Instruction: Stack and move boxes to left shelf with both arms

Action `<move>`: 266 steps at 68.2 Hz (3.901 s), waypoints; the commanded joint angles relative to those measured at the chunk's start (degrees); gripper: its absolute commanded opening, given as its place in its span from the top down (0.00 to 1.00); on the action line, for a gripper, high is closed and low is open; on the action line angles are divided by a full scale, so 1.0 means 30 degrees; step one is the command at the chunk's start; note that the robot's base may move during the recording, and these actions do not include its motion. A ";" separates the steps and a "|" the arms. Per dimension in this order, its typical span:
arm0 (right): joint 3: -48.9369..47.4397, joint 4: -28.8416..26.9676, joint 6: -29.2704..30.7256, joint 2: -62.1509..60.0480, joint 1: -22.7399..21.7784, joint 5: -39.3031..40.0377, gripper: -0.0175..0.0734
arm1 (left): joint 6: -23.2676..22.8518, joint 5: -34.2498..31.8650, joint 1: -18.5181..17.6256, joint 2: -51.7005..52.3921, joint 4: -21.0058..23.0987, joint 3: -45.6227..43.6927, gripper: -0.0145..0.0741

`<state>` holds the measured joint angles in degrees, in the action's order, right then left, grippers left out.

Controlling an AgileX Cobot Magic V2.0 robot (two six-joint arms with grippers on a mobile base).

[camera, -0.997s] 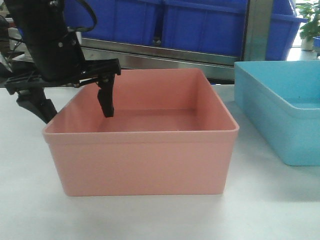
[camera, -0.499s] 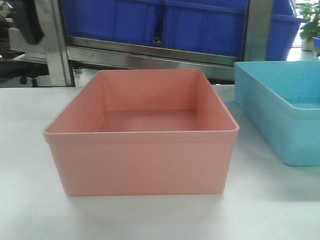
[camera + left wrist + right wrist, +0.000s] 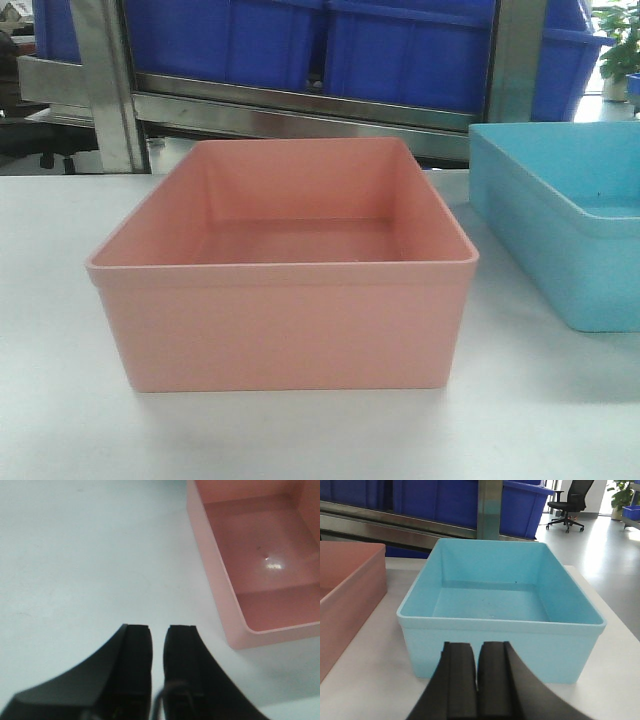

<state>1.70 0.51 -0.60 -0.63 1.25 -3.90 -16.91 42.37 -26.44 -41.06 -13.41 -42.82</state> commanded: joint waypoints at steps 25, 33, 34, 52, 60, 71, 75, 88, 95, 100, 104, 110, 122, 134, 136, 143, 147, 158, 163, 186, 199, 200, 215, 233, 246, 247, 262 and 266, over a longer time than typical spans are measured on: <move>-0.4674 -0.0954 0.0201 0.0434 -0.0069 -0.0071 0.77 | -0.0111 -0.4432 -0.0144 0.4738 -0.0717 0.3096 0.85; -0.8366 -0.0870 0.0201 0.2918 -0.0069 -0.2462 0.77 | -0.0111 -0.4785 -0.0144 0.4738 -0.0767 0.3135 0.85; -0.8752 -0.0862 0.0201 0.3262 -0.0069 -0.2710 0.77 | -0.0111 -0.4841 -0.0144 0.4738 -0.0767 0.3135 0.85; -1.6051 -0.0862 0.0201 1.1841 -0.0069 -0.6944 0.62 | -0.0111 -0.5236 -0.0144 0.4738 -0.0767 0.3135 0.85; -1.8853 -0.0836 0.0201 1.5620 -0.0069 -0.8943 0.36 | -0.0111 -0.5236 -0.0144 0.4738 -0.0767 0.3135 0.85; -2.2180 -0.0171 0.0201 1.9970 -0.0069 -1.1521 0.19 | -0.0111 -0.5236 -0.0144 0.4738 -0.0767 0.3135 0.85; -2.3251 -0.0034 0.0201 2.1303 -0.0084 -1.2565 0.19 | -0.0111 -0.5236 -0.0144 0.4738 -0.0767 0.3135 0.85; -2.7205 0.0295 0.0773 2.5408 -0.1812 -1.6521 0.23 | -0.0111 -0.5236 -0.0144 0.4738 -0.0767 0.3135 0.85; -2.8885 0.0134 0.2402 2.6852 -0.3706 -1.7638 0.23 | -0.0111 -0.5236 -0.0144 0.4738 -0.0767 0.3135 0.85; -2.9673 0.0047 0.3517 2.7810 -0.4968 -1.7831 0.23 | -0.0111 -0.5236 -0.0144 0.4738 -0.0767 0.3135 0.85; -3.0044 -0.0302 0.4518 2.8556 -0.5713 -1.7664 0.23 | -0.0111 -0.5236 -0.0144 0.4738 -0.0767 0.3135 0.85; -3.0125 -0.1069 0.6114 2.9573 -0.6547 -1.6677 0.23 | -0.0111 -0.5236 -0.0144 0.4738 -0.0767 0.3135 0.85; -3.0125 -0.2493 0.9019 3.2077 -0.6893 -1.4524 0.23 | -0.0111 -0.5236 -0.0144 0.4738 -0.0767 0.3135 0.85; -3.0125 -0.3018 1.0104 3.4664 -0.6908 -1.3176 0.23 | -0.0111 -0.5236 -0.0144 0.4738 -0.0767 0.3135 0.85; -3.0125 -0.3018 1.0104 3.5110 -0.6929 -1.2924 0.23 | -0.0111 -0.5236 -0.0144 0.4738 -0.0767 0.3135 0.85; -3.0125 -0.3018 1.0104 3.6321 -0.7026 -1.2001 0.23 | -0.0111 -0.5236 -0.0144 0.4738 -0.0767 0.3135 0.85; -3.0125 -0.3018 1.0125 3.6745 -0.7026 -1.1724 0.23 | -0.0111 -0.5236 -0.0144 0.4738 -0.0767 0.3135 0.85; -3.0125 -0.3002 1.0262 3.7535 -0.7093 -1.0880 0.27 | -0.0111 -0.5236 -0.0144 0.4738 -0.0767 0.3135 0.85; -3.0125 -0.3014 1.0262 3.7776 -0.7186 -1.0723 0.38 | -0.0111 -0.5236 -0.0144 0.4738 -0.0767 0.3135 0.85; -3.0125 -0.3270 1.0244 3.7889 -0.8287 -1.1350 0.77 | -0.0111 -0.5236 -0.0144 0.4738 -0.0767 0.3135 0.85; -3.0125 -0.5628 1.0244 3.7335 -0.9199 -1.2055 0.77 | -0.0111 -0.5236 -0.0144 0.4738 -0.0767 0.3135 0.85; -3.0125 -0.5790 1.0244 3.7206 -0.9250 -1.2106 0.77 | -0.0111 -0.5236 -0.0144 0.4738 -0.0767 0.3135 0.85; -3.0125 -0.7932 1.0244 3.5196 -0.9650 -1.2783 0.77 | -0.0111 -0.5236 -0.0144 0.4738 -0.0767 0.3135 0.85; -3.0125 -0.9556 0.9155 3.2189 -0.8633 -1.4524 0.77 | -0.0111 -0.5236 -0.0144 0.4738 -0.0767 0.3135 0.85; -3.0125 -0.9556 0.4985 2.9945 -0.6294 -1.5899 0.77 | -0.0111 -0.5367 -0.0144 0.4738 -0.0767 0.3135 0.85; -3.0125 -0.9556 0.4627 2.9800 -0.6084 -1.5948 0.77 | -0.0111 -0.5401 -0.0144 0.4738 -0.0767 0.3135 0.85; -3.0125 -0.8469 0.0201 2.8328 -0.2014 -1.6480 0.77 | -0.0111 -0.5401 -0.0144 0.4738 -0.0767 0.3135 0.85; -3.0106 -0.7149 -0.1219 2.8188 -0.0933 -1.7041 0.77 | -0.0111 -0.5401 -0.0144 0.4738 -0.0767 0.3135 0.85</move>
<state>-86.82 -21.92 1.67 87.68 -5.37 -56.26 -16.91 30.91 -26.44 -26.78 -14.89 -31.91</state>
